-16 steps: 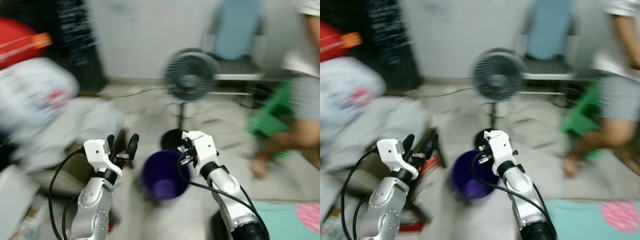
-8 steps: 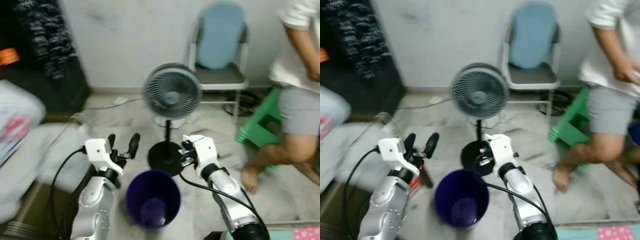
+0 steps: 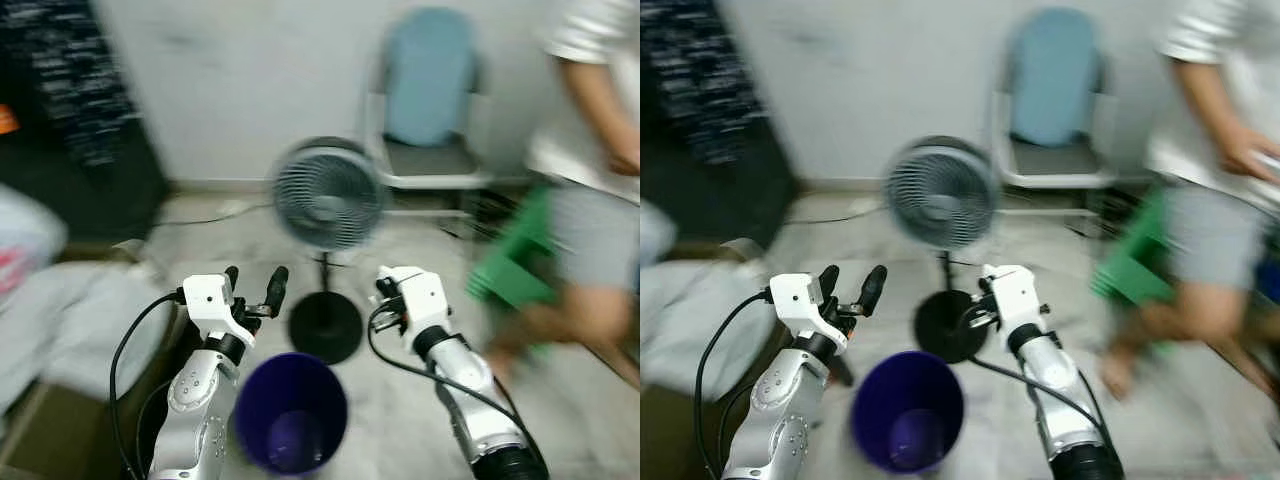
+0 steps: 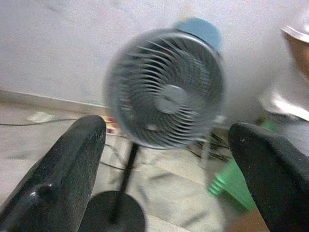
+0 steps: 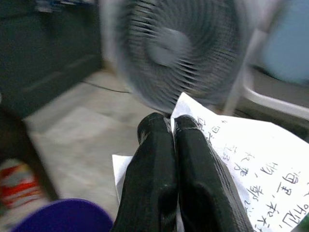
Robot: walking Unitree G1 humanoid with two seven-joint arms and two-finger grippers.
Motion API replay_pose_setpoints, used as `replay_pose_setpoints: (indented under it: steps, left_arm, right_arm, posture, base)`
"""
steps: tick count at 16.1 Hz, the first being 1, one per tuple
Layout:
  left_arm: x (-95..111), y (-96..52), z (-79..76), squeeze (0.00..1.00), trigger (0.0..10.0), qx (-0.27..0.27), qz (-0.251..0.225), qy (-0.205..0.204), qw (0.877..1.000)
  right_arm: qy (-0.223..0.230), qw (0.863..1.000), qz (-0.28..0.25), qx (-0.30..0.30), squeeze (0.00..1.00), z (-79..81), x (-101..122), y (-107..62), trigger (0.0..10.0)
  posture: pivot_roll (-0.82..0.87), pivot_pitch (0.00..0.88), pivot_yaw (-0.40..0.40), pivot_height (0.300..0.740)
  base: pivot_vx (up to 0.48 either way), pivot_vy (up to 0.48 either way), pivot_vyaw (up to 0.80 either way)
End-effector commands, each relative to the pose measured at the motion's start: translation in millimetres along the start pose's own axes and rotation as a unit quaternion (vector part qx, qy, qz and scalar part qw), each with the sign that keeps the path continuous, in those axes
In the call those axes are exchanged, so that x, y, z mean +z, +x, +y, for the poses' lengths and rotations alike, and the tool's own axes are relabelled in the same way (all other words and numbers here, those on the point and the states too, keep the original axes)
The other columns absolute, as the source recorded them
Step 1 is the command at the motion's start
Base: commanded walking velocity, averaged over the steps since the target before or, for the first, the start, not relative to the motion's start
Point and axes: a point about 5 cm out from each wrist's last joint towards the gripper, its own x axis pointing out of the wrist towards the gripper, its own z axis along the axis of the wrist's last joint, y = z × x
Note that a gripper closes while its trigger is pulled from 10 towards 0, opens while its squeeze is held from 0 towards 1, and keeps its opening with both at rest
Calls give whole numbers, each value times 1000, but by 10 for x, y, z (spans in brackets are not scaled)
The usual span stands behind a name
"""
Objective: Clean up the room
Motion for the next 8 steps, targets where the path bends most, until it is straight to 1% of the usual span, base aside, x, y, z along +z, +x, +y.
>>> replay_pose_setpoints:
  steps: [1, 3, 5, 6, 7, 8]
  left_arm:
    - [9, -10, 27, 0, 10000, 9, -2, 4, 1000]
    - [10, -25, 40, 0, 10000, 9, -1, 11, 1000]
    - [-7, -63, 28, 0, 10000, -15, 5, 25, 1000]
    - [-6, -124, 14, 0, 10000, -52, 12, 30, 998]
    - [3, -162, 26, 0, 10000, -69, 14, 45, 997]
    - [19, -226, 93, 0, 10000, -78, 16, 58, 995]
  right_arm:
    - [-2, 1000, -8, 6, 0, 29, 32, 8, 10000]
    - [1, 1000, -9, 6, 0, 41, 34, 11, 10000]
    - [5, 1000, -7, 7, 0, 64, 19, 13, 10000]
    - [6, 1000, 2, -7, 0, 49, -3, 16, 10000]
    - [0, 1000, 6, -15, 0, 32, -12, 18, 10000]
    - [-13, 999, 20, -31, 0, -4, -36, 23, 10000]
  posture:
    - [19, 48, 37, 740]
    - [24, 56, 40, 740]
    - [28, 62, 39, 740]
    - [44, 79, 26, 740]
    - [47, 85, 23, 740]
    - [49, 104, 21, 740]
  base:
    - [0, 0, 800]
    - [0, 0, 800]
    - [0, 0, 531]
    - [0, 0, 0]
    - [0, 0, 0]
    - [0, 0, 0]
